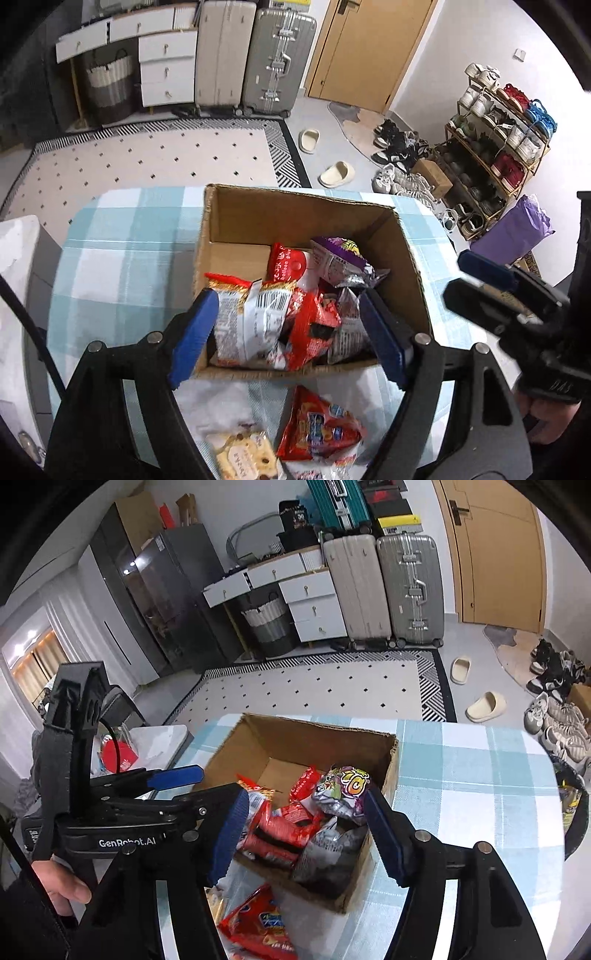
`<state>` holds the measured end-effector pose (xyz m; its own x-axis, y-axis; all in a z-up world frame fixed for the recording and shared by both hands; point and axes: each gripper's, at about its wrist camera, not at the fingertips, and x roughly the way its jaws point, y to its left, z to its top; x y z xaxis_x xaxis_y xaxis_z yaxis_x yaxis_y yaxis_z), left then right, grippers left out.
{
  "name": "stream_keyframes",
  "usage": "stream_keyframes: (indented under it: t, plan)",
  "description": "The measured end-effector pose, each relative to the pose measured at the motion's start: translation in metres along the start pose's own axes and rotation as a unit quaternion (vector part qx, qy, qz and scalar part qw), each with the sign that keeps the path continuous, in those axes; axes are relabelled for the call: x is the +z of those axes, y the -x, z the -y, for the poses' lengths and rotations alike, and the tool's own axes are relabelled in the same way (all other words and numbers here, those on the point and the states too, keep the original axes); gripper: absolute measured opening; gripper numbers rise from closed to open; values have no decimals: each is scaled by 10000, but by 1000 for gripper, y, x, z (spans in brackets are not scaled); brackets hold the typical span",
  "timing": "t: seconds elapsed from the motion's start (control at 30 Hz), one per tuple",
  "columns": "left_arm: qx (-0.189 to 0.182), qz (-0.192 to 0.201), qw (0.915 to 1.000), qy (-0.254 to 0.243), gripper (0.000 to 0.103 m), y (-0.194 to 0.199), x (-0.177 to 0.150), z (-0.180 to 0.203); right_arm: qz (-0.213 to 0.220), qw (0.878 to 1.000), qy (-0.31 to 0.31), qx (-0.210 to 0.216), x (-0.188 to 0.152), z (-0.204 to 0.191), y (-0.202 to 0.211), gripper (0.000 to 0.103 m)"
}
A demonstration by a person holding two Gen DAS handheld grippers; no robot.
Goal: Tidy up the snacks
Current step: 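Lower both packs into the box and open both tools, then move both tools back from the box toward the remaining snacks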
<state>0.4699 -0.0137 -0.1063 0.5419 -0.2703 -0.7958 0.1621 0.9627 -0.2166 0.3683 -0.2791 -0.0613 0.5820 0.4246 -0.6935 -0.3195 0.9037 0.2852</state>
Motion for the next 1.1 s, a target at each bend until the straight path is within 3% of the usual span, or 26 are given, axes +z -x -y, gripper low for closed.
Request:
stream_keyframes:
  t: [0.3,0.47,0.67,0.77,1.1]
  plan:
    - [372,844,9955,-197,80,94,-59,10,501,9987,1,116,-34,-11,72,79]
    - [344,1146,9928,21,83,139,-89,18,836,9961,192,201,-67,-22,110,85]
    - [833,1658,9825,-129,89,189,-130,40,1274,9910,276,314,-114,-34,145,90]
    - [848,1883,9784,-70,103,207,-146,42,1444,9880,285,464,-137,-40,159,93]
    - [930,2199,9710,101,103,233,-203,44,1797,9818,67,615,-187,-55,178,101]
